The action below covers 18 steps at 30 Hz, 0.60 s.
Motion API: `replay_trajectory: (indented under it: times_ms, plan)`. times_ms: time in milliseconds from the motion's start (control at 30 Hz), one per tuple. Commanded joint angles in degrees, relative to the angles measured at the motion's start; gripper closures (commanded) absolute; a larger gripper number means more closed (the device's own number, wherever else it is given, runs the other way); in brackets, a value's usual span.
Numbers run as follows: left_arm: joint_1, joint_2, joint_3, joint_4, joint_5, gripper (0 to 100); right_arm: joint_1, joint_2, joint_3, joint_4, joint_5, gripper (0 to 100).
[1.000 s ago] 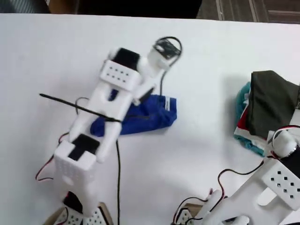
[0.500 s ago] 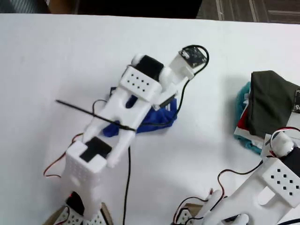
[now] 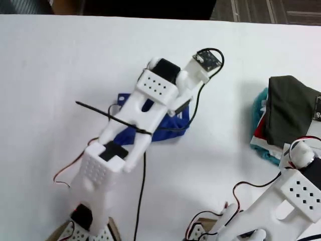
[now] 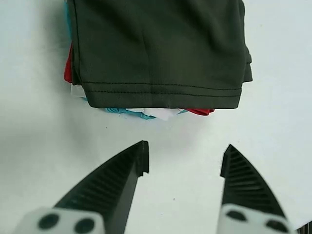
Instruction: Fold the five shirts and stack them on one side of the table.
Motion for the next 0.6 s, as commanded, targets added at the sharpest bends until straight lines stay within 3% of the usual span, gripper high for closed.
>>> replay_trajectory:
  times_ms: [0,267,567]
  plan:
    - [0.3,-0.4,-2.9,0.8,0.4,97,0.1,-1.7,-0.3,-0.7,0.3,75.1]
    - [0.6,-0.9,-3.3,1.6,0.3,82,0.0,-1.7,-0.2,-0.7,0.3,75.1]
    - [-1.8,-3.9,-7.3,3.7,0.5,80,-0.1,-1.4,-0.2,-0.9,0.3,75.1]
